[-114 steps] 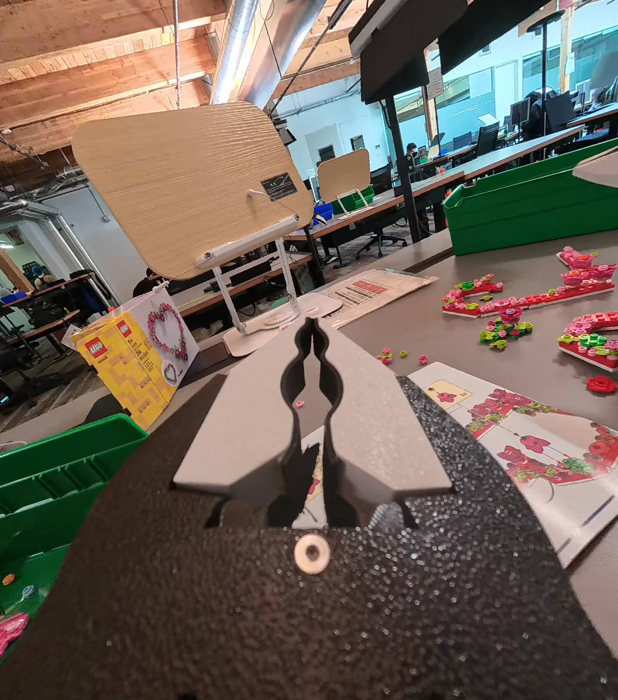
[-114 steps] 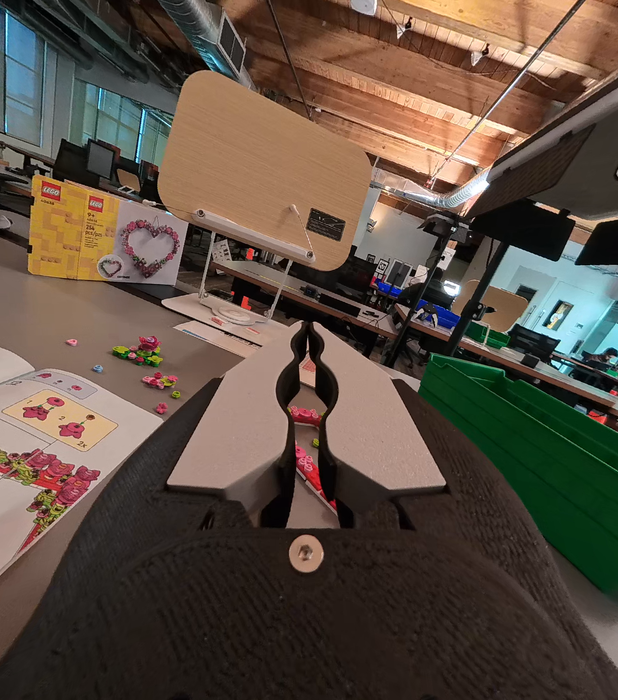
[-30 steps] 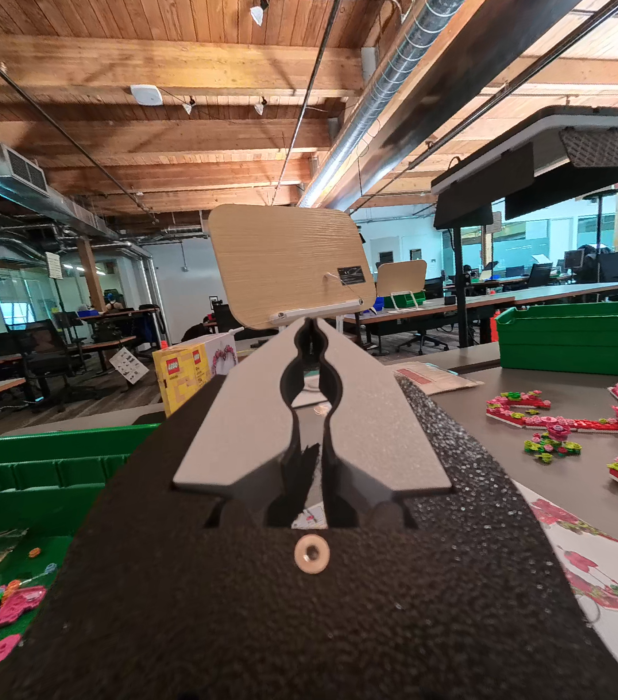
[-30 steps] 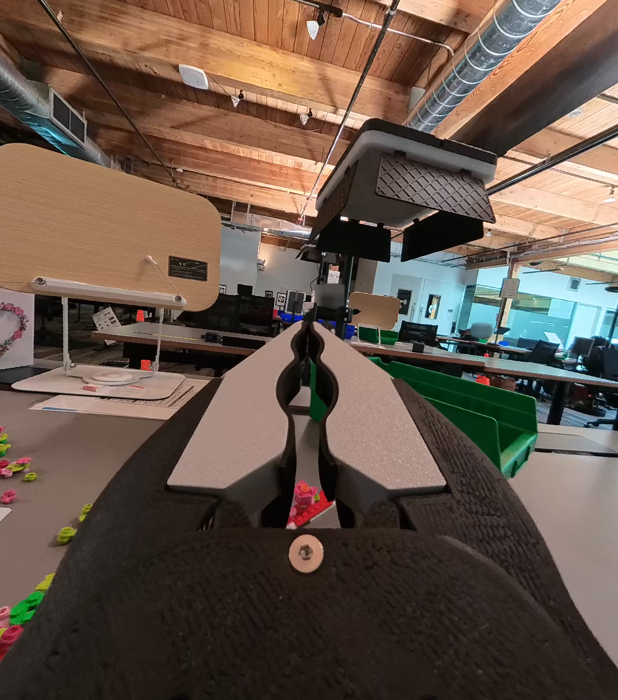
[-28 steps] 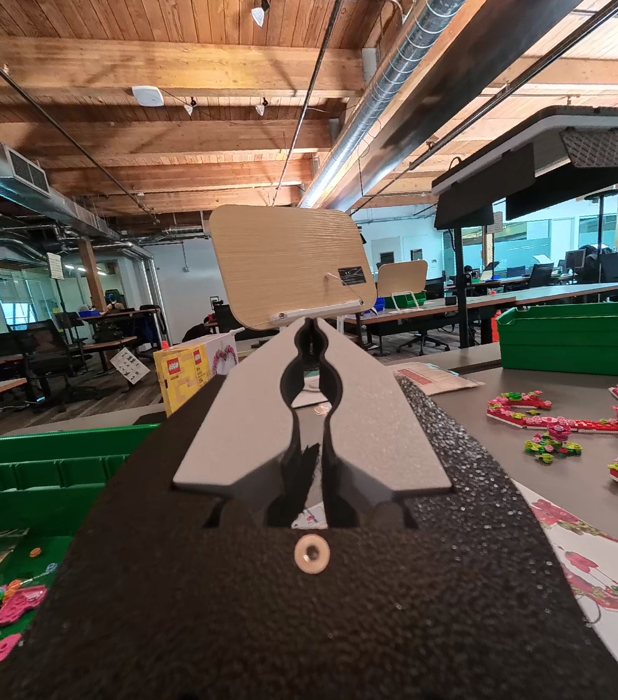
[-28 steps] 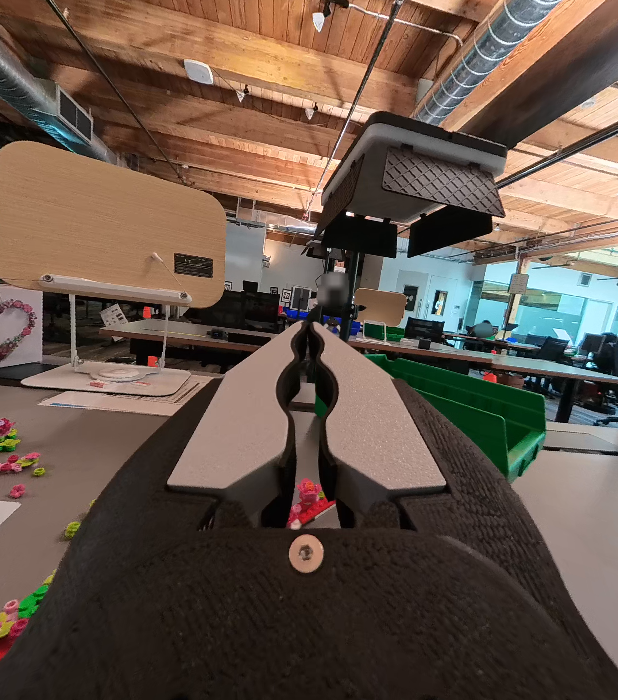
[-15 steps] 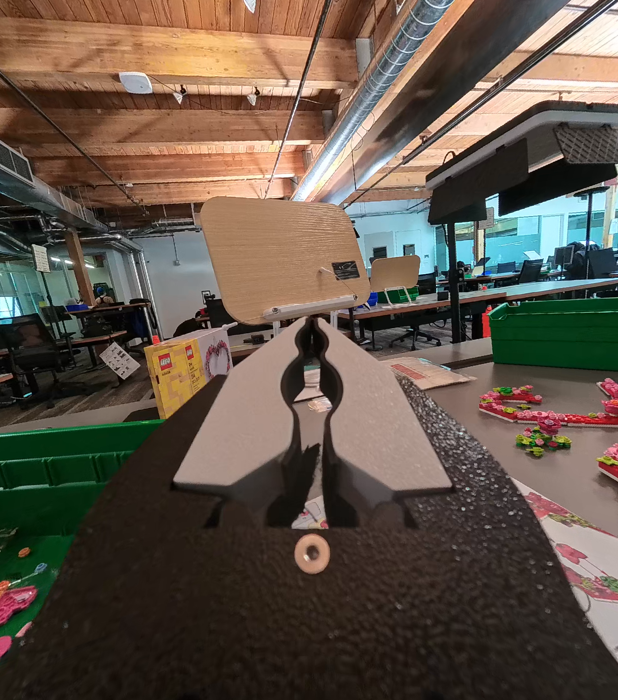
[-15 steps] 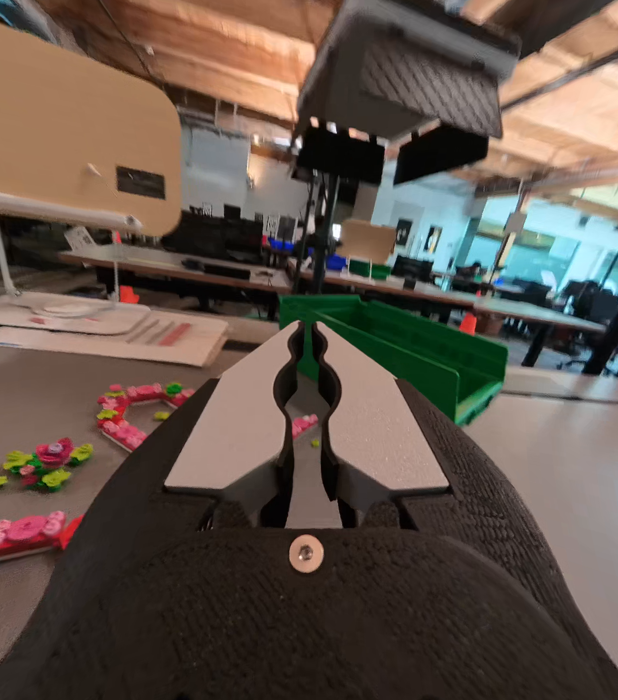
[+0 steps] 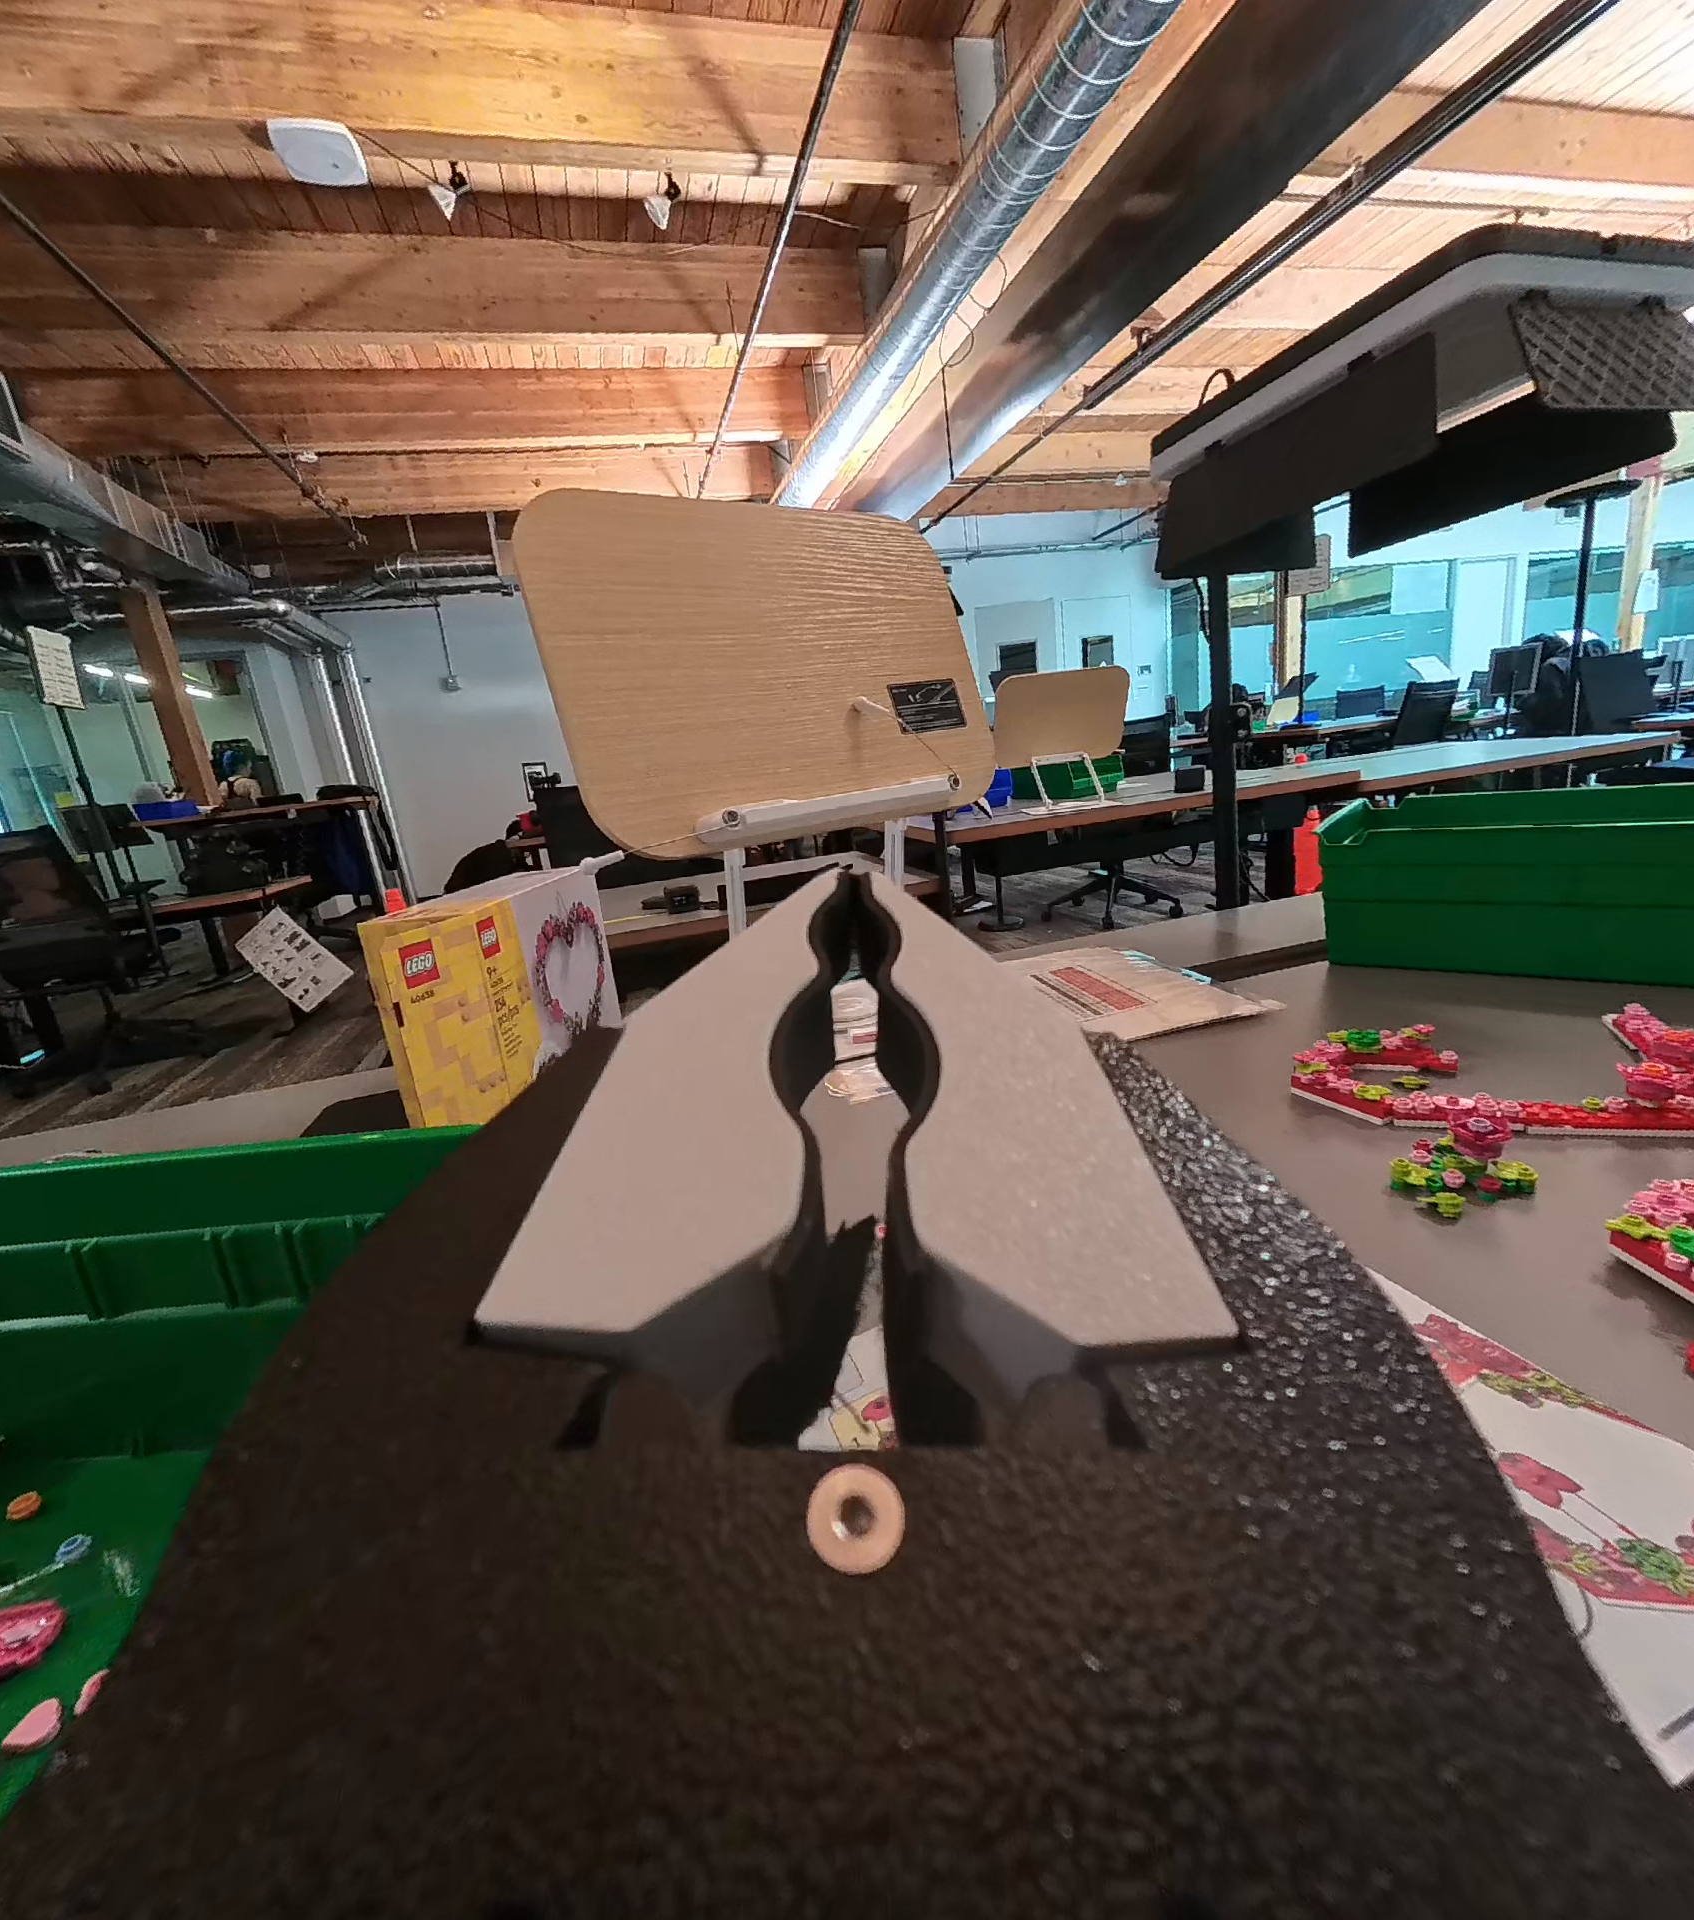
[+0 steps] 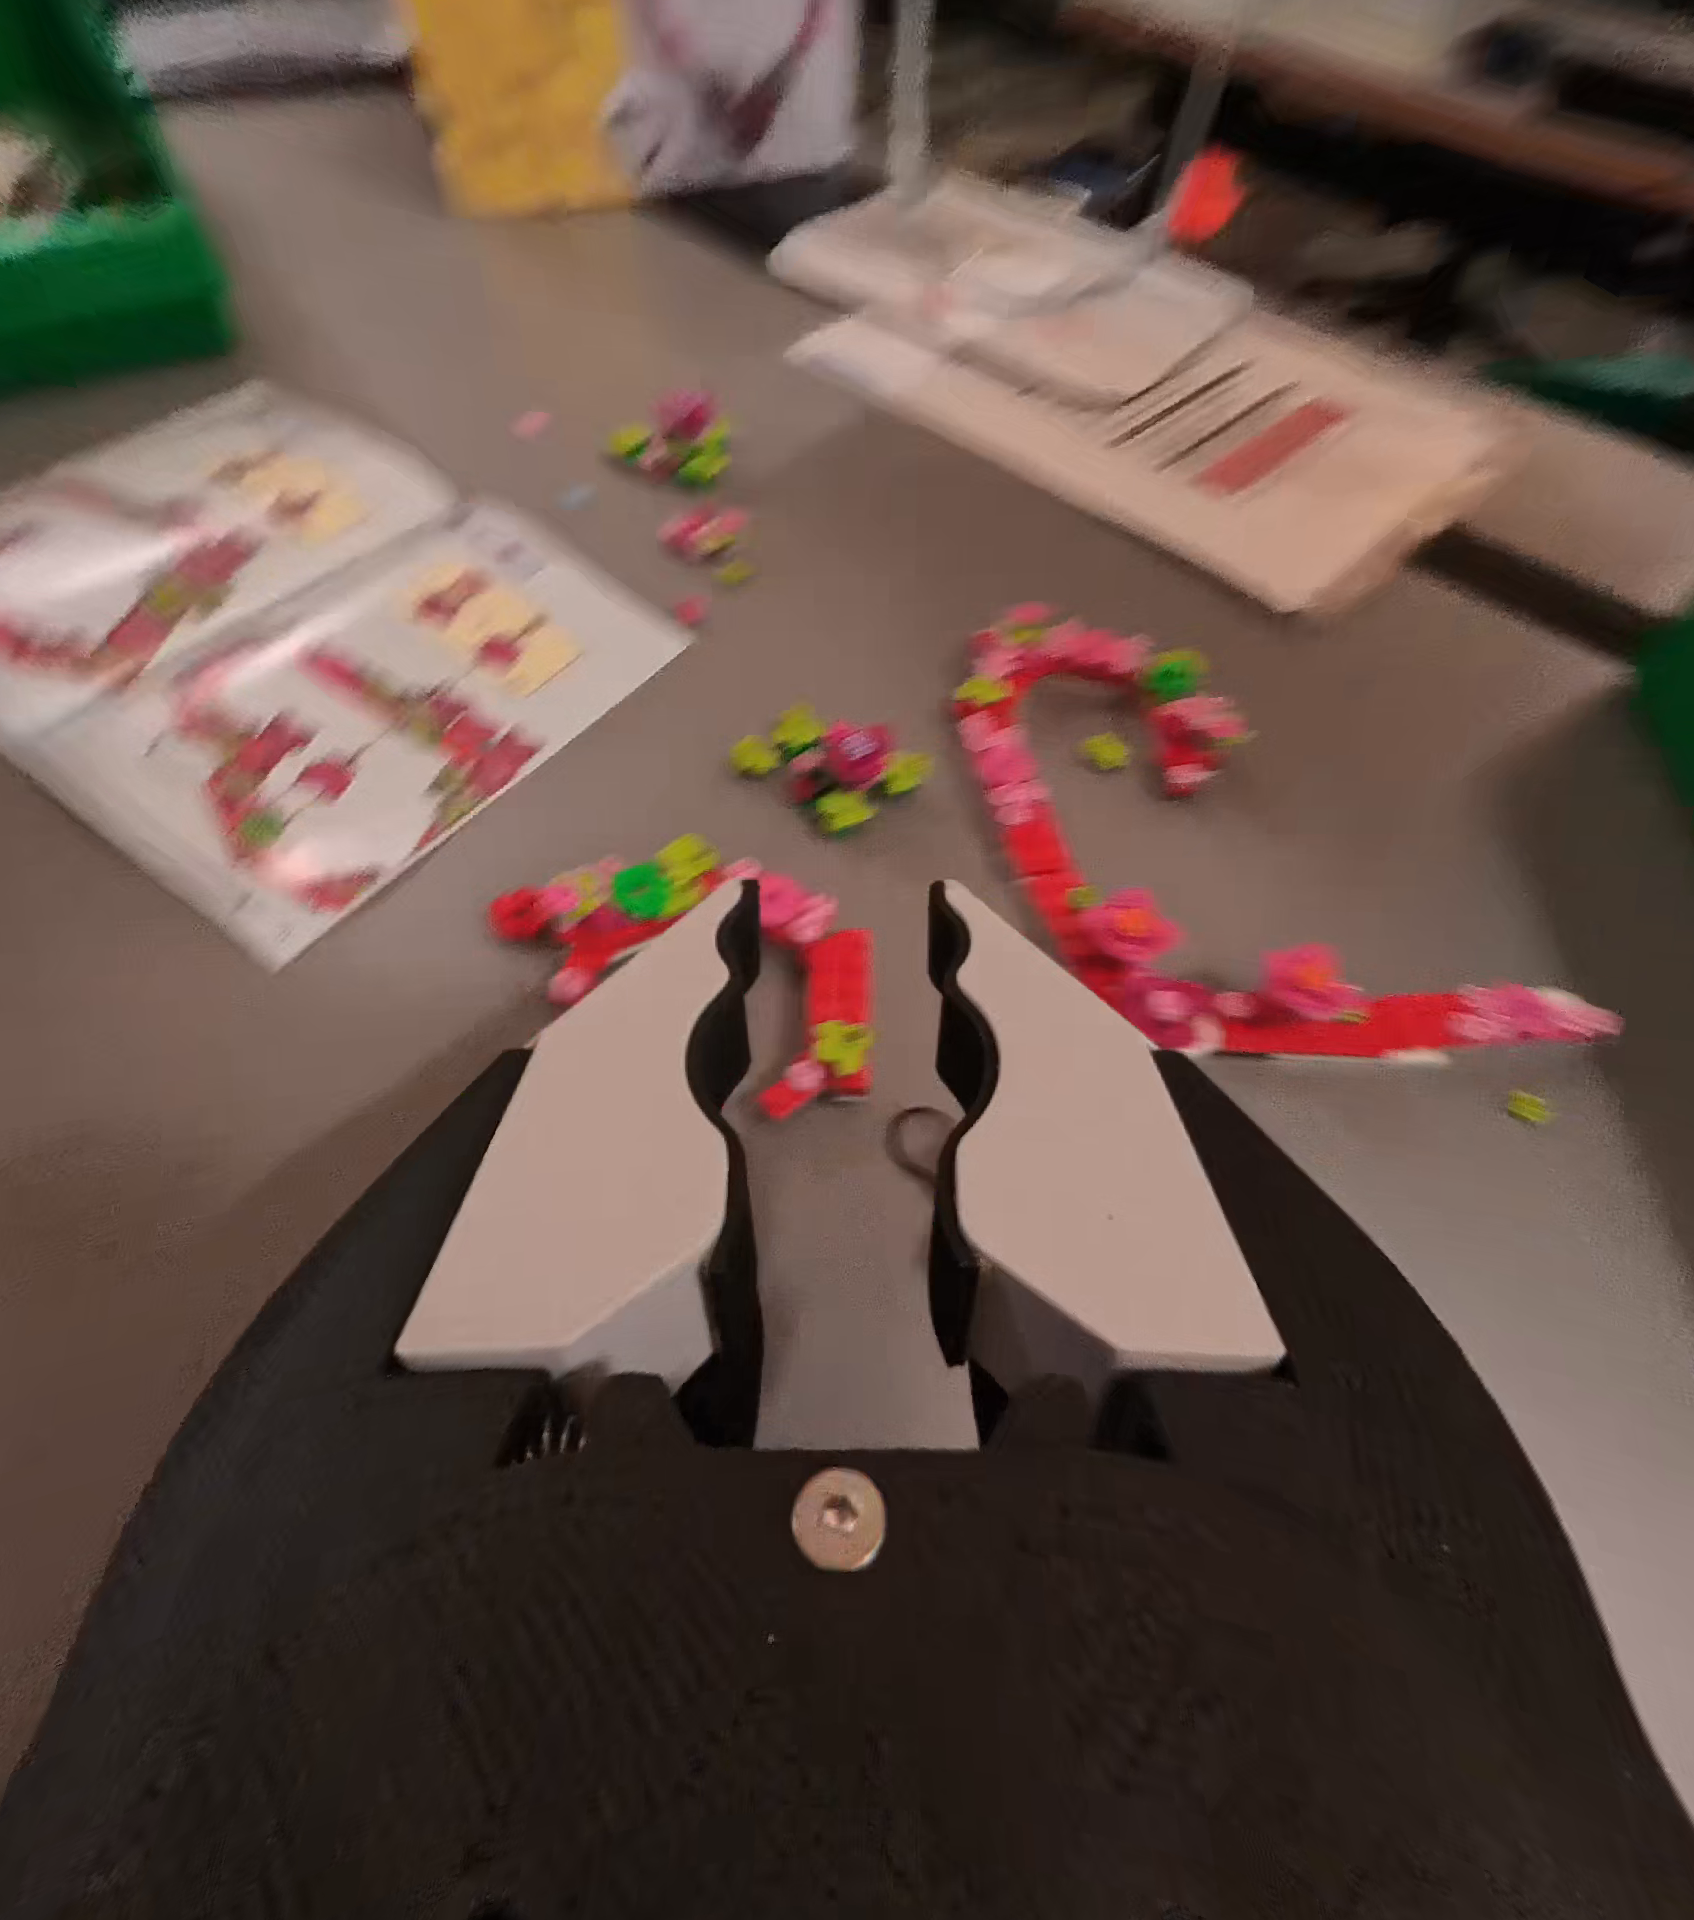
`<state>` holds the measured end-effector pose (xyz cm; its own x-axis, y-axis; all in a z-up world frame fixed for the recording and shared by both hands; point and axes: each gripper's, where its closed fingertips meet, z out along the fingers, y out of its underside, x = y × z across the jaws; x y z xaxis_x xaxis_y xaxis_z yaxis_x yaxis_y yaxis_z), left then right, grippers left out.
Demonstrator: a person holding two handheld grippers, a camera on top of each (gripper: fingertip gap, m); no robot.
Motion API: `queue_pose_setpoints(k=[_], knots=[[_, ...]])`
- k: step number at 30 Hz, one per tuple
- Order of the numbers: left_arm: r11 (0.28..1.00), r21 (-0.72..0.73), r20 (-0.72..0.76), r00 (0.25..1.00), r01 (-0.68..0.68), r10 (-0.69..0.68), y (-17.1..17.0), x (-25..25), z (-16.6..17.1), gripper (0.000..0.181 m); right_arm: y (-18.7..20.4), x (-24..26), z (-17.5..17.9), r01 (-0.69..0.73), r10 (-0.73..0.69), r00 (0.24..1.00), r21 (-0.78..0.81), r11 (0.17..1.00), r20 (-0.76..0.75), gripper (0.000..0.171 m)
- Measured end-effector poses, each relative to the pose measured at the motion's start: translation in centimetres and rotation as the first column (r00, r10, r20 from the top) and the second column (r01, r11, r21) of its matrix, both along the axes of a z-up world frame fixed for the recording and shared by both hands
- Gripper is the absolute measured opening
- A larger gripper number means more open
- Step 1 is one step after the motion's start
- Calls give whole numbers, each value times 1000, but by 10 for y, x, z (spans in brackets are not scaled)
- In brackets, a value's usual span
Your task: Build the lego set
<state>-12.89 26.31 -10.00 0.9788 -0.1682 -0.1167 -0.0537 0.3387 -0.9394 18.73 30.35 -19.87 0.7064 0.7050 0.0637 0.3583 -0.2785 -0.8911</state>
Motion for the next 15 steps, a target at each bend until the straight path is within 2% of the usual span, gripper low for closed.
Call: queue_pose_setpoints(k=[3, 6, 9, 15], knots=[[1000, -8, -3, 1000, 6, -6, 1, 1, -1, 0, -26, -32, -35, -176, 196, 969, -133, 975, 151, 31], [1000, -7, 0, 1000, 8, -8, 0, 1, -1, 0, -38, -47, -53, -244, 281, 944, -208, 947, 172, 31], [1000, -7, 3, 1000, 11, -11, 0, 1, -1, 0, -46, -56, -59, -287, 329, 935, -258, 923, 136, 32], [1000, -3, 0, 1000, 6, -6, -1, 0, 0, 0, -48, -58, -71, -288, 348, 921, -297, 911, 174, 29]])
